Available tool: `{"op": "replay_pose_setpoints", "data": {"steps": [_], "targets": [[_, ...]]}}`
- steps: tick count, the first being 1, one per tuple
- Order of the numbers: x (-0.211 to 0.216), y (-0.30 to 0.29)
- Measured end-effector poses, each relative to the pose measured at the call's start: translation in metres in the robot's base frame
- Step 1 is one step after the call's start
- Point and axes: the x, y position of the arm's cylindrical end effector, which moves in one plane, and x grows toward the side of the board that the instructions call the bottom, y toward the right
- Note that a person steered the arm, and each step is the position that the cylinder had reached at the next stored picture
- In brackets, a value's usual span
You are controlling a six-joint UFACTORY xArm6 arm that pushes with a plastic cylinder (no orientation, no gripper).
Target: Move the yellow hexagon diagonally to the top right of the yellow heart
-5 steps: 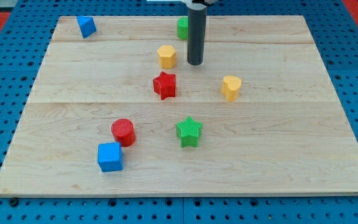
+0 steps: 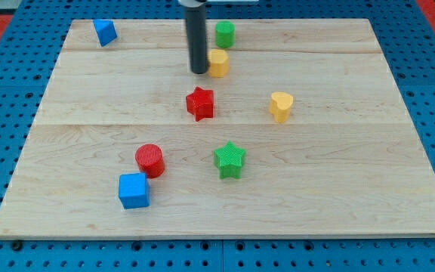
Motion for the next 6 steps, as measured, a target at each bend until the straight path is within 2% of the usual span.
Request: {"op": "replay_pose_setpoints", "data": {"steps": [2,3,6], "targets": [[-0.025,0.081],[-0.048,0.048],[-0.049,0.13]]}}
